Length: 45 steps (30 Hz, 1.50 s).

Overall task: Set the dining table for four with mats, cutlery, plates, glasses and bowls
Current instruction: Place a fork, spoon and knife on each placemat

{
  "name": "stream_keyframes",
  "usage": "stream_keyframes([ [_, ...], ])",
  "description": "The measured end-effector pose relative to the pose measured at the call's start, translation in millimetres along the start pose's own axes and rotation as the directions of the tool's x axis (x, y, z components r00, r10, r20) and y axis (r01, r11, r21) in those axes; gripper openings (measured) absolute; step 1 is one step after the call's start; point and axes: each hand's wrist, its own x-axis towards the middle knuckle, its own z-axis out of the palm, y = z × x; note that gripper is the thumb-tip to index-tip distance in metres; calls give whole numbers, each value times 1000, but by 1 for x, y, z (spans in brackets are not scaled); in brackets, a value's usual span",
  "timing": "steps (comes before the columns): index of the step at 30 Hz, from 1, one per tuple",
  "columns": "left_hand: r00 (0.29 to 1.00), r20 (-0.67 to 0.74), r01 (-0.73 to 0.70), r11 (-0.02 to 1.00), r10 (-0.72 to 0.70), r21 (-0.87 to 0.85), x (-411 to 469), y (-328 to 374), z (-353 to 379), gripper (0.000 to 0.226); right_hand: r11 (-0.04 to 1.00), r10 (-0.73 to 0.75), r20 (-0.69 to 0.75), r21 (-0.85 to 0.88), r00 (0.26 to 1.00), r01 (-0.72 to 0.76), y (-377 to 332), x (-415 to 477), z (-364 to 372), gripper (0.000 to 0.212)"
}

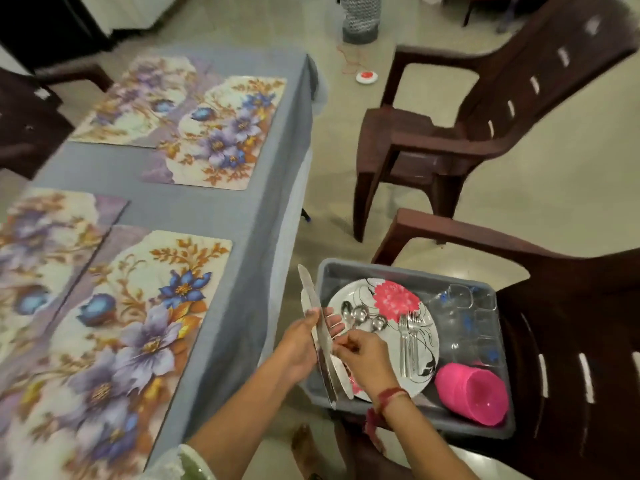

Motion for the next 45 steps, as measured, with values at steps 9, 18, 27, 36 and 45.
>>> stream_keyframes([
  [9,952,-120,-306,910,283,-281,-103,60,-79,10,985,-125,185,-93,975,144,-103,-36,84,32],
  [18,882,-305,-453,822,358,-344,-164,89,-204,28,948,-203,406,-148,891,283,-142,-55,216,25],
  [27,905,-377,-385,762,199,-521,-180,82,-273,29,851,-217,344,-391,913,350,-164,-16,248,28],
  [36,904,-358,-401,750,234,-525,-166,101,-297,25,912,42,274,-404,961,76,-187,94,268,14],
  [45,881,-420,-453,645,218,-616,-97,166,-286,29,695,-23,413,-648,910,311,-239,187,256,3],
])
